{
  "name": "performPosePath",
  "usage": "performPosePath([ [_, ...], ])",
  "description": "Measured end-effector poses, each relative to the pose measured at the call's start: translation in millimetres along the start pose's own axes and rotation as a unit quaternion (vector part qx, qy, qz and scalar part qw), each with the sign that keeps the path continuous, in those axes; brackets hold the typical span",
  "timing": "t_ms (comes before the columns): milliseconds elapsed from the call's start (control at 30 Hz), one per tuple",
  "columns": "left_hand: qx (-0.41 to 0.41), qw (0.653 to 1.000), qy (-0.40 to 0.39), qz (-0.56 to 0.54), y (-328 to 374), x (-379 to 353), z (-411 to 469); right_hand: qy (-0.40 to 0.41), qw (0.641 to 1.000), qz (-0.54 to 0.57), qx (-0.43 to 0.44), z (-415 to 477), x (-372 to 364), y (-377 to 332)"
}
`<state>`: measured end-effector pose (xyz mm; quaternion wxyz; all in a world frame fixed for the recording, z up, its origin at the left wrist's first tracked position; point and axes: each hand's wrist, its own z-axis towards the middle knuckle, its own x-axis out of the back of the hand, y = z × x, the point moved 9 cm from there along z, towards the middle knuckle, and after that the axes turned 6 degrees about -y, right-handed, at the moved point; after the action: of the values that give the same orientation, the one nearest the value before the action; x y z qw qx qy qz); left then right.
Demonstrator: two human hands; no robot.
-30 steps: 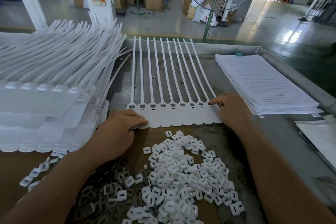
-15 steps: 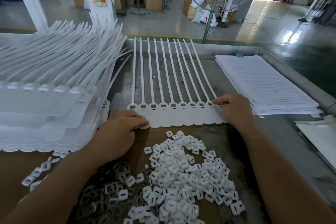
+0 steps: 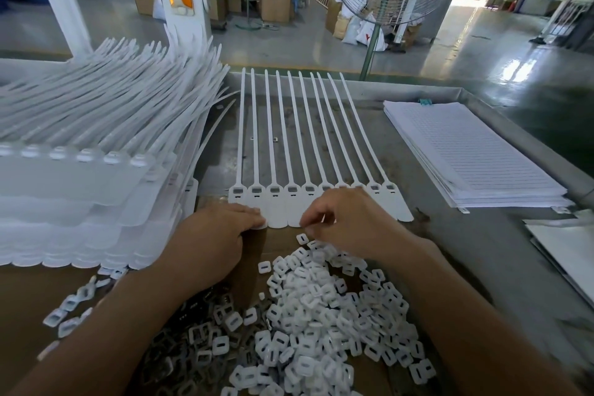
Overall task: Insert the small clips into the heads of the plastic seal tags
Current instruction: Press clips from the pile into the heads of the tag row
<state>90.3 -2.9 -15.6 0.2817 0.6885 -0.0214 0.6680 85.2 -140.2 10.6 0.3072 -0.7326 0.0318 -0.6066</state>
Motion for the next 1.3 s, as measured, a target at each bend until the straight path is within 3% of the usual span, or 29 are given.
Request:
performPosePath([
  [233,0.007,1.0,-0.012,0.016,1,-3,1,-0.015,0.999,-0.041,-0.016,3,-14,-2],
  [667,-0.016,0.999,-0.017,0.045,14,-4,-2,0.061,0.99,0.124,-0.025,9,5,3],
  [1300,-0.05,0.996,0.016,0.075,21,-2,-4,0.012,0.999,0.033,-0.039,107,-30,-37],
])
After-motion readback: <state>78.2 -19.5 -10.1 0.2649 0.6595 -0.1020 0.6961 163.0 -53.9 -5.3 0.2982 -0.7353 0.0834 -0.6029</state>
